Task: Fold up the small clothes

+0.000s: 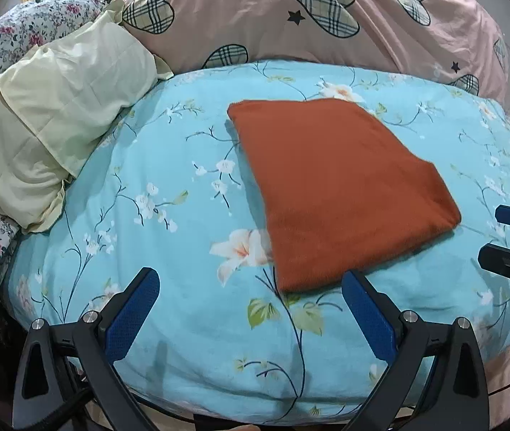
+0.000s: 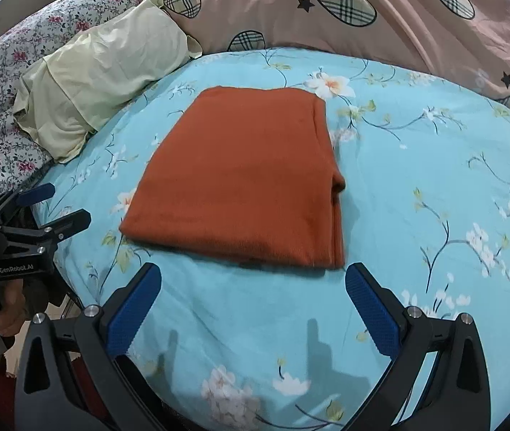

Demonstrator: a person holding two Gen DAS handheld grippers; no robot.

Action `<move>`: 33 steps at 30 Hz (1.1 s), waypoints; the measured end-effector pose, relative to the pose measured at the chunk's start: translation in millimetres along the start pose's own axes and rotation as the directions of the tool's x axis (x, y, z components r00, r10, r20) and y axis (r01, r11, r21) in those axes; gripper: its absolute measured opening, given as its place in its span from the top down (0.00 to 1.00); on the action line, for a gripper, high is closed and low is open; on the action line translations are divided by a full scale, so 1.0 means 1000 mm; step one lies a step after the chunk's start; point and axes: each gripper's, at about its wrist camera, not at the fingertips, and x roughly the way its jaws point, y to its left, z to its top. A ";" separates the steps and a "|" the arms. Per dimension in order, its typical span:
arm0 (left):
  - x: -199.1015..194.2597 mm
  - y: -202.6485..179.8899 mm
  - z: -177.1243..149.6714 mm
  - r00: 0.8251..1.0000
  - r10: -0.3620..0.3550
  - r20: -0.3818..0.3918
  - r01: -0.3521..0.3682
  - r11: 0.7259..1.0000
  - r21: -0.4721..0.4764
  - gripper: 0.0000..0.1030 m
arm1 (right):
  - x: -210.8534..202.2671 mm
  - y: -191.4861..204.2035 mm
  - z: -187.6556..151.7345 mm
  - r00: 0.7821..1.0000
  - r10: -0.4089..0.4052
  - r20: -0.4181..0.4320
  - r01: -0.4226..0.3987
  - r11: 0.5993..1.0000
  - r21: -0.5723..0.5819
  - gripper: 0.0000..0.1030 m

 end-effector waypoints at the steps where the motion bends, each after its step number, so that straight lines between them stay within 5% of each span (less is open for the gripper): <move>1: 0.000 0.001 0.002 1.000 0.000 0.000 0.000 1.000 -0.006 0.01 | 0.001 0.001 0.002 1.000 -0.001 0.001 0.001 1.000 0.000 0.01; 33: -0.006 -0.001 -0.004 1.000 0.007 -0.007 -0.007 0.999 -0.032 0.01 | -0.001 0.004 -0.003 1.000 0.022 -0.002 -0.022 1.000 0.021 0.01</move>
